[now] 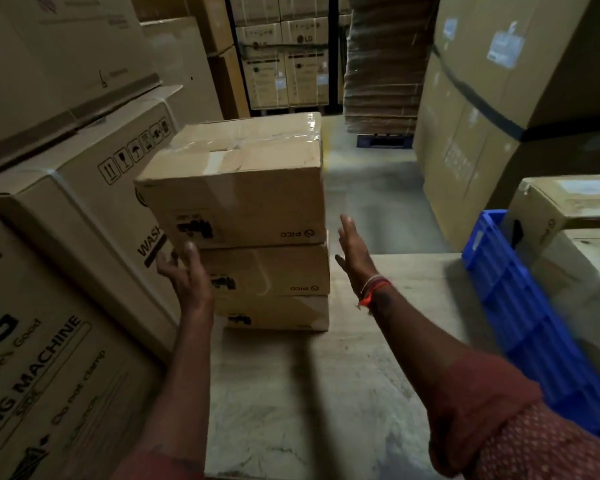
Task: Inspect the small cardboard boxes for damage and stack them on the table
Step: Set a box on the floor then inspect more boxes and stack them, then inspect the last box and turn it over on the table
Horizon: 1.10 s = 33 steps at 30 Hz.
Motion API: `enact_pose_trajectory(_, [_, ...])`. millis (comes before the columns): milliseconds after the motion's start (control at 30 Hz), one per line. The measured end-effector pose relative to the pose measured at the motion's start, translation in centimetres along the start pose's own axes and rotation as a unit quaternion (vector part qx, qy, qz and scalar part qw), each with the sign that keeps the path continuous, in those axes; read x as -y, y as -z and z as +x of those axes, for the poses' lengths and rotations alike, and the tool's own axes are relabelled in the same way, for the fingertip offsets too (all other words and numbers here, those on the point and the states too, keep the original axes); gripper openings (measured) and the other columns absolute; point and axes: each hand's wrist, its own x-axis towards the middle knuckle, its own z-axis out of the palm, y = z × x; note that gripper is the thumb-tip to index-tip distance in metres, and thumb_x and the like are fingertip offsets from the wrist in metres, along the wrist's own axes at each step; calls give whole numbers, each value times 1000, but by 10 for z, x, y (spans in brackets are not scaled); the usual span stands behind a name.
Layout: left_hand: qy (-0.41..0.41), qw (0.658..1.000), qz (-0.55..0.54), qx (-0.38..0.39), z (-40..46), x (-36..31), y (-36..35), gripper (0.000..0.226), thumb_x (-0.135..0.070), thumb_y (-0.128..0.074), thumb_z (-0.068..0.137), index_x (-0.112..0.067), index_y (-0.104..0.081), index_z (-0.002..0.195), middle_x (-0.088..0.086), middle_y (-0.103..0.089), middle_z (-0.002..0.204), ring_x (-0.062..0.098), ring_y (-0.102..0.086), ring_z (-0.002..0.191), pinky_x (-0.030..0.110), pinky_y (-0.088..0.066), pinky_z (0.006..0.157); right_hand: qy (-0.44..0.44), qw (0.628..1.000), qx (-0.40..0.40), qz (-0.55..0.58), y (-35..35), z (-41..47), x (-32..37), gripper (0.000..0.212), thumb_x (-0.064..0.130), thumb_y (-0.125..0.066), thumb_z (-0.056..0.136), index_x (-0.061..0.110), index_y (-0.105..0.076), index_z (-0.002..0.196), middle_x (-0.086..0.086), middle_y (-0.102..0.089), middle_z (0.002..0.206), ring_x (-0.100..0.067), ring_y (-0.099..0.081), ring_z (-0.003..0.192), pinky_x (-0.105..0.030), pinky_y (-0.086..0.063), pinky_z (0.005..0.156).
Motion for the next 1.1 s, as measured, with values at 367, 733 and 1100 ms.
enact_pose_trajectory(367, [52,986,62,144,-169,96,-47,48,-30,-55,104,-15,-44,148,11,-53,145,25,-52,131,29,-41,98,16,994,-53,-91,76,-104,-87,70,76,-42,89,38,-50,147,9,-52,152,-5,-46,140,-46,-40,118])
enact_pose_trajectory(733, [-51,933,90,346,-295,82,-149,40,-30,-36,111,-16,-52,145,-5,-53,145,7,-47,134,20,-32,108,13,983,-170,-62,188,-192,-99,56,59,-40,103,30,-48,151,8,-48,155,-2,-45,137,-36,-39,118])
enact_pose_trajectory(1100, [7,894,74,441,-505,122,-135,38,-45,-43,98,-23,-64,121,4,-68,116,21,-68,107,54,-58,91,-16,968,-202,-150,321,-338,-167,51,41,-72,89,30,-61,138,0,-70,120,-12,-67,109,-37,-58,95])
